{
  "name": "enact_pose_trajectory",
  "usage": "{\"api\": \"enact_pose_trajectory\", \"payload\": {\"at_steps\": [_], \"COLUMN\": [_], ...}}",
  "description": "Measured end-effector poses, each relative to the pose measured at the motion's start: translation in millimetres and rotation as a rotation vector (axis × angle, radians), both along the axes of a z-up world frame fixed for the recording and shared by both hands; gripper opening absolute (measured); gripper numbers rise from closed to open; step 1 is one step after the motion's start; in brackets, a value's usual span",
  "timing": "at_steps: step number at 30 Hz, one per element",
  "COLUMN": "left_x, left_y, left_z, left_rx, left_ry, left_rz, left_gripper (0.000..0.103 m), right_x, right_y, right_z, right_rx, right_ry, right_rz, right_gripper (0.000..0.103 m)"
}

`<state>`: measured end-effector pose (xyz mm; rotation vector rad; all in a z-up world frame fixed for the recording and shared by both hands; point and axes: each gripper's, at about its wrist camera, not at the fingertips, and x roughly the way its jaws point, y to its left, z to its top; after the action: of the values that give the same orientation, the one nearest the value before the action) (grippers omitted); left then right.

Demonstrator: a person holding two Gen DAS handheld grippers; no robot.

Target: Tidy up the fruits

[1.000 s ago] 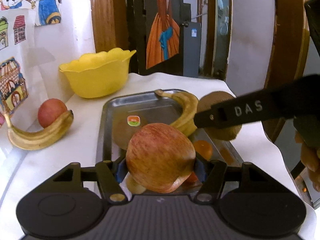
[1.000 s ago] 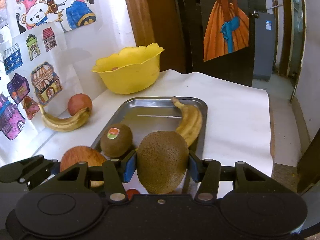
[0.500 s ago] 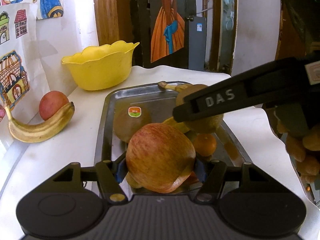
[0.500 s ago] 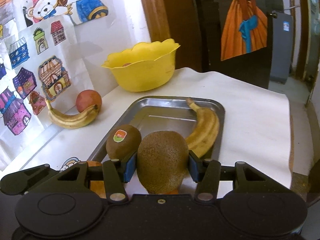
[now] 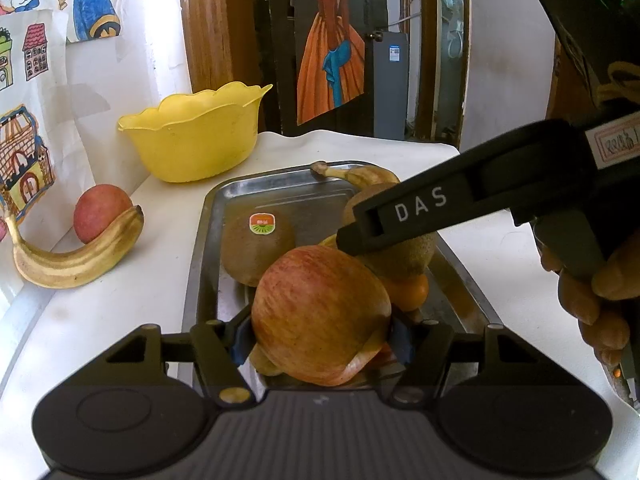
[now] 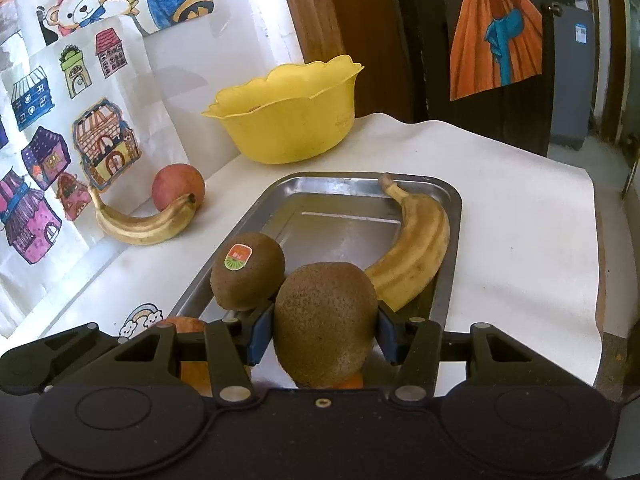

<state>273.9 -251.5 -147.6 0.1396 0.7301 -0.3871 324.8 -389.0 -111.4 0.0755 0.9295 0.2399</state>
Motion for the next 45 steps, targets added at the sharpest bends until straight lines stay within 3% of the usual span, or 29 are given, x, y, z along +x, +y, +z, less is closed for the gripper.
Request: {"api": "enact_pose_trajectory", "payload": {"at_steps": [5, 17, 30, 38, 40, 45], "left_x": [-0.6, -4.8, -17.5, -28.8, -31.3, -34.2], "left_y": [-0.6, 4.2, 8.6, 28.5, 37.5, 64.6], "left_z": [0.1, -1.8, 19.0, 41.8, 46.0, 49.9], "left_rx": [0.0, 0.008, -0.014, -0.01, -0.005, 0.016], "left_ry": [0.007, 0.001, -0.058, -0.103, -0.11, -0.105], "left_rz": [-0.013, 0.009, 0.008, 0.063, 0.101, 0.182], "left_gripper": [0.075, 0.077, 0.091, 0.097, 0.099, 0.101], "right_x": [-1.2, -11.1, -28.8, -43.2, -46.7, -58.2], "right_y": [0.3, -0.9, -3.0, -3.8, -3.1, 6.1], "right_z": [3.7, 6.2, 27.2, 50.1, 55.1, 66.0], "right_rx": [0.012, 0.005, -0.005, -0.026, -0.028, -0.052], "right_ry": [-0.017, -0.022, -0.073, -0.111, -0.114, -0.114], "right_rz": [0.0, -0.018, -0.044, -0.084, -0.091, -0.107], "right_gripper": [0.058, 0.065, 0.085, 0.095, 0.101, 0.102]}}
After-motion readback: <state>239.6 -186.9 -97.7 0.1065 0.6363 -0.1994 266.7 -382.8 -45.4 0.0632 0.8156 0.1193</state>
